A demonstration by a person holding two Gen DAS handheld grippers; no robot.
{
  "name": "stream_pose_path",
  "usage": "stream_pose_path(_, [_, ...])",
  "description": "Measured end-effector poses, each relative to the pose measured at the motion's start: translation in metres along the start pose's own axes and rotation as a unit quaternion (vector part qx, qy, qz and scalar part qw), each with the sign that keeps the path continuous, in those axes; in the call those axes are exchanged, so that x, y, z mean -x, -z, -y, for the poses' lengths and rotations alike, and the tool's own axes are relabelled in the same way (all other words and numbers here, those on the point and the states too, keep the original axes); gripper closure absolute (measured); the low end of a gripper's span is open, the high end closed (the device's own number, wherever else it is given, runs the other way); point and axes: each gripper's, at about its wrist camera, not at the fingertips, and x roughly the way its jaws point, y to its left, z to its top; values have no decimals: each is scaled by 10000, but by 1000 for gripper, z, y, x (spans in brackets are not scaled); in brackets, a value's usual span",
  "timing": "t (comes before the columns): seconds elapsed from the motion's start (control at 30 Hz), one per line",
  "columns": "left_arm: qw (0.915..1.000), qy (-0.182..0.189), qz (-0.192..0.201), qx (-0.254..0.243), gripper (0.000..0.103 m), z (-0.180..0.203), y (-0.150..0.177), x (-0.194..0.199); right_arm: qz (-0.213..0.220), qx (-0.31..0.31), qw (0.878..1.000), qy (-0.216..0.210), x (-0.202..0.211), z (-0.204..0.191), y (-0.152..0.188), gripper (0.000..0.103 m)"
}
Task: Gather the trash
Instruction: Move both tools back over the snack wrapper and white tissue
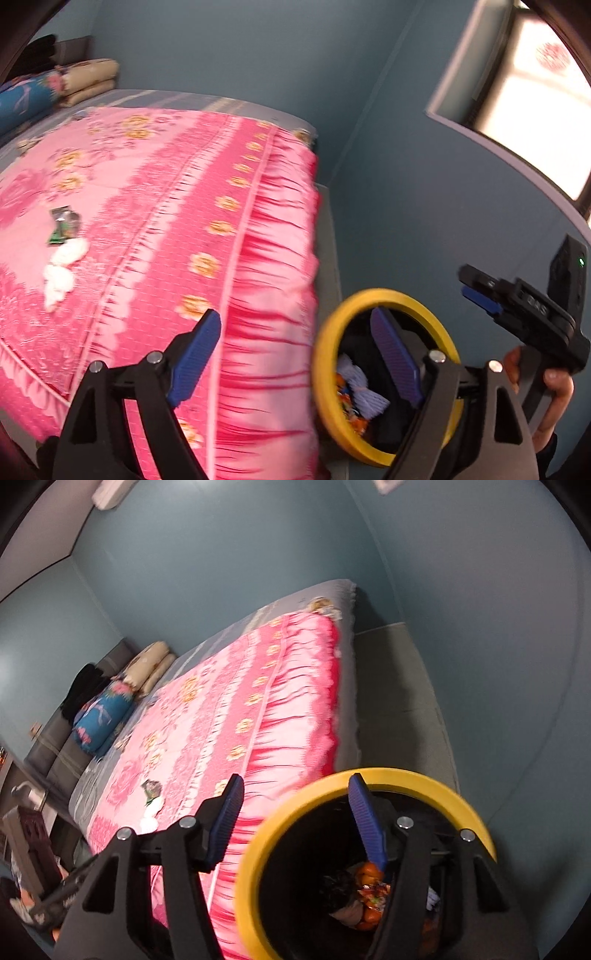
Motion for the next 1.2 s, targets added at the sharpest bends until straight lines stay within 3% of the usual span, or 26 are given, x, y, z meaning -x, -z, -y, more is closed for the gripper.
stream_pose_path(0.33, [9965,-717,281,312,17,-78,-18,22,-174,596,9971,-450,-34,-75,1,37])
stream_pose_path(0.67, [9877,-1323,383,737,16,-166,-37,32,-592,1312,9844,-1014,-92,-166,15,34])
stream_pose_path(1.2, [9719,-2089,118,1081,16,-291,-82,-5,-1599,1938,9575,-1418,-210,-276,66,34])
